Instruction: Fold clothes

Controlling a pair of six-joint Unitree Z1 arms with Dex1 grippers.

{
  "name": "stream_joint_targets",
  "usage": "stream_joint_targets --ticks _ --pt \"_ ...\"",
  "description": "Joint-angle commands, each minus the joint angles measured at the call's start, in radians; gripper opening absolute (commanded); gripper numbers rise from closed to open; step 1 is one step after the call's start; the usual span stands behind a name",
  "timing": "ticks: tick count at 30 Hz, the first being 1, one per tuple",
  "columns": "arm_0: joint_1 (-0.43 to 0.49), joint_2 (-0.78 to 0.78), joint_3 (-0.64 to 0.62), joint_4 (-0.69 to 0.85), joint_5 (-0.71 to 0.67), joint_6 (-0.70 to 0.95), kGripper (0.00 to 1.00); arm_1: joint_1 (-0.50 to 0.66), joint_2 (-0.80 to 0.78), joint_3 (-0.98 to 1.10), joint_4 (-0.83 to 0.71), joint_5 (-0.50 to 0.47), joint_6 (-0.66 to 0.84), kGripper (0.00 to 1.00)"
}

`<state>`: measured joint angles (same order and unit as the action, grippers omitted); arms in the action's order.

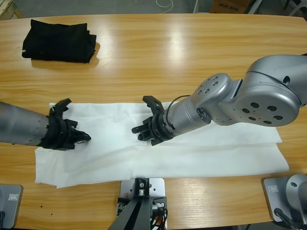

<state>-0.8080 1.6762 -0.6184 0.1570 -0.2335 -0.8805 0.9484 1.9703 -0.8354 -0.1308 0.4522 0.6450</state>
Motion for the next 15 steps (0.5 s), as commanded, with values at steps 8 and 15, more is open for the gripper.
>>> stream_joint_targets --ticks 8,15 --pt "0.105 0.023 0.060 -0.049 -0.009 0.032 0.000 0.009 -0.011 0.058 0.028 -0.037 0.001 0.000" --pt "0.132 -0.127 0.077 0.075 -0.009 0.049 0.000 0.009 -0.008 0.070 0.026 -0.048 -0.001 0.000"
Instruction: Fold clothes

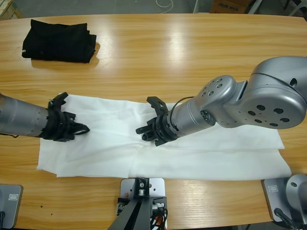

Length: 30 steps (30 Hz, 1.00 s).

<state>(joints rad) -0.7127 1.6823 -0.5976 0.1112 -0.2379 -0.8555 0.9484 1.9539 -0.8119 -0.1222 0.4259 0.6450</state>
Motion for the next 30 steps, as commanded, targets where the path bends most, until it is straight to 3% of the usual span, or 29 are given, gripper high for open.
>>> stream_joint_targets --ticks 1,6,10,11,12,13,14,17,19,21,23,25,27,30 --pt "0.037 -0.173 0.062 0.162 -0.004 0.023 0.000 0.009 0.008 0.046 0.017 -0.024 -0.001 0.000" --pt "0.089 -0.296 0.066 0.283 0.000 0.034 0.000 0.009 0.005 0.044 -0.011 -0.024 -0.018 0.000" --pt "0.144 -0.397 0.060 0.357 0.000 0.046 0.000 0.009 0.009 0.044 -0.148 -0.003 -0.088 0.000" --pt "0.146 -0.416 0.055 0.366 0.000 0.049 0.000 0.009 -0.005 0.038 -0.154 -0.002 -0.094 0.199" --pt "0.147 -0.435 0.048 0.371 0.000 0.053 0.000 0.009 -0.033 0.029 -0.151 -0.011 -0.104 0.728" --pt "0.146 -0.458 0.040 0.370 -0.003 0.065 0.000 0.009 -0.077 0.027 -0.148 -0.023 -0.126 0.954" --pt "0.144 -0.488 0.030 0.364 -0.003 0.088 0.000 0.009 -0.128 0.023 -0.139 -0.037 -0.150 0.999" --pt "0.123 -0.578 0.015 0.252 -0.003 0.238 0.000 0.009 -0.255 -0.062 0.042 -0.101 -0.226 1.000" --pt "0.110 -0.572 -0.023 0.244 -0.001 0.331 0.468 0.009 -0.301 -0.154 0.238 -0.170 -0.281 1.000" --pt "0.064 -0.540 -0.062 0.246 -0.006 0.502 0.698 0.009 -0.324 -0.226 0.415 -0.276 -0.341 1.000" --pt "-0.004 -0.470 -0.110 0.270 -0.003 0.717 0.735 0.009 -0.326 -0.287 0.593 -0.381 -0.418 1.000" --pt "-0.056 -0.405 -0.150 0.290 -0.003 0.813 0.831 0.009 -0.337 -0.309 0.696 -0.436 -0.476 1.000" --pt "-0.121 -0.335 -0.194 0.321 0.018 0.937 0.853 0.009 -0.357 -0.311 0.760 -0.475 -0.500 1.000" --pt "-0.180 -0.226 -0.226 0.360 0.168 1.202 0.865 0.009 -0.387 -0.305 0.813 -0.496 -0.498 1.000"
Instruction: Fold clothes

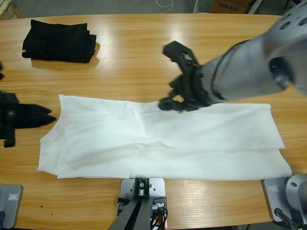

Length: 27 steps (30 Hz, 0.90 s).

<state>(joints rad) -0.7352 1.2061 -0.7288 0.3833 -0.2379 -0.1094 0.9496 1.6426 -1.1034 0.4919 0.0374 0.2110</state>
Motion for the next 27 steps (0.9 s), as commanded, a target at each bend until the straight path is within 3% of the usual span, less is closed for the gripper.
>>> stream_joint_targets --ticks 1,4,5,7,8,10,13,17,22,25,27 --pt "-0.157 0.289 -0.095 0.092 0.214 0.510 0.921 0.008 -0.085 -0.001 0.202 -0.106 -0.057 1.000" --pt "-0.062 0.388 -0.109 0.091 0.281 0.596 0.931 0.008 -0.111 0.037 0.205 -0.107 -0.019 0.993" --pt "-0.033 0.419 -0.119 0.089 0.278 0.643 0.931 0.008 -0.117 0.043 0.206 -0.106 -0.015 0.930" --pt "0.017 0.482 -0.134 0.083 0.262 0.731 0.931 0.008 -0.126 0.049 0.205 -0.102 -0.011 0.648" --pt "0.042 0.506 -0.139 0.070 0.259 0.755 0.929 0.008 -0.128 0.050 0.205 -0.102 0.000 0.569" --pt "0.090 0.539 -0.165 0.063 0.260 0.771 0.931 0.008 -0.125 0.050 0.203 -0.099 0.019 0.556" --pt "0.135 0.582 -0.194 0.063 0.232 0.785 0.931 0.008 -0.126 0.050 0.190 -0.097 0.047 0.346" --pt "0.210 0.607 -0.181 0.071 0.242 0.792 0.927 0.008 -0.104 0.049 0.174 -0.108 0.061 0.347" --pt "0.425 0.617 -0.210 0.066 0.355 0.776 0.927 0.008 -0.083 0.048 0.171 -0.104 0.061 0.352" --pt "0.459 0.625 -0.214 0.066 0.365 0.729 0.922 0.008 -0.081 0.055 0.171 -0.103 0.061 0.354" --pt "0.454 0.550 -0.203 0.069 0.362 0.709 0.920 0.008 -0.087 0.057 0.172 -0.108 0.061 0.356"
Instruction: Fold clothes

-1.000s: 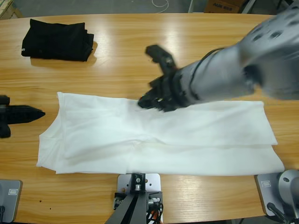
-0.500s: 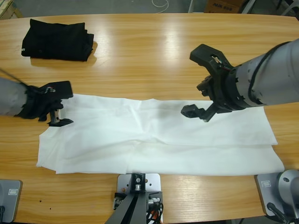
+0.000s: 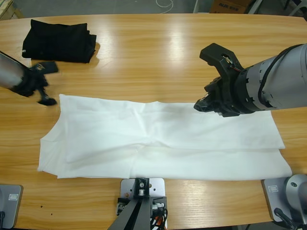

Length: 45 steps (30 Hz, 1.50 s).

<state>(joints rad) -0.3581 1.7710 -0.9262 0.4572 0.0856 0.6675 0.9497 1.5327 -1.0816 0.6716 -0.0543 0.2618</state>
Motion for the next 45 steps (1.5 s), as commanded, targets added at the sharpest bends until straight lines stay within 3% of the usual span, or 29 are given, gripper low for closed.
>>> stream_joint_targets --ticks 1,4,8,12,20,31,38,41,45 --pt "0.066 -0.085 0.006 -0.005 0.034 -0.070 0.915 0.008 0.019 0.035 -0.007 -0.017 0.010 0.356" --pt "-0.092 -0.270 0.028 0.017 -0.010 -0.047 0.908 0.008 0.018 0.038 -0.011 -0.015 0.010 0.356" --pt "-0.318 -0.287 0.082 0.078 -0.125 0.017 0.908 0.008 0.029 0.042 -0.041 -0.009 0.010 0.363" --pt "-0.411 -0.170 0.083 0.057 -0.203 0.035 0.908 0.008 0.028 0.049 -0.041 -0.009 0.010 0.370" --pt "-0.572 0.028 -0.065 0.052 -0.262 0.091 0.908 0.008 0.028 0.091 -0.061 -0.008 0.021 0.373" --pt "-0.555 0.215 -0.097 0.062 -0.141 0.119 0.908 0.008 0.026 0.100 -0.063 -0.019 0.024 0.379" --pt "-0.297 0.175 -0.051 0.074 -0.110 0.103 0.908 0.008 0.021 0.113 -0.063 -0.029 0.024 0.379" --pt "-0.282 0.165 -0.044 0.078 -0.109 0.103 0.908 -0.003 0.024 0.129 -0.062 -0.037 0.047 0.414" --pt "-0.263 0.143 0.005 0.086 -0.109 0.084 0.908 -0.128 0.026 0.175 -0.062 0.002 0.147 0.475"
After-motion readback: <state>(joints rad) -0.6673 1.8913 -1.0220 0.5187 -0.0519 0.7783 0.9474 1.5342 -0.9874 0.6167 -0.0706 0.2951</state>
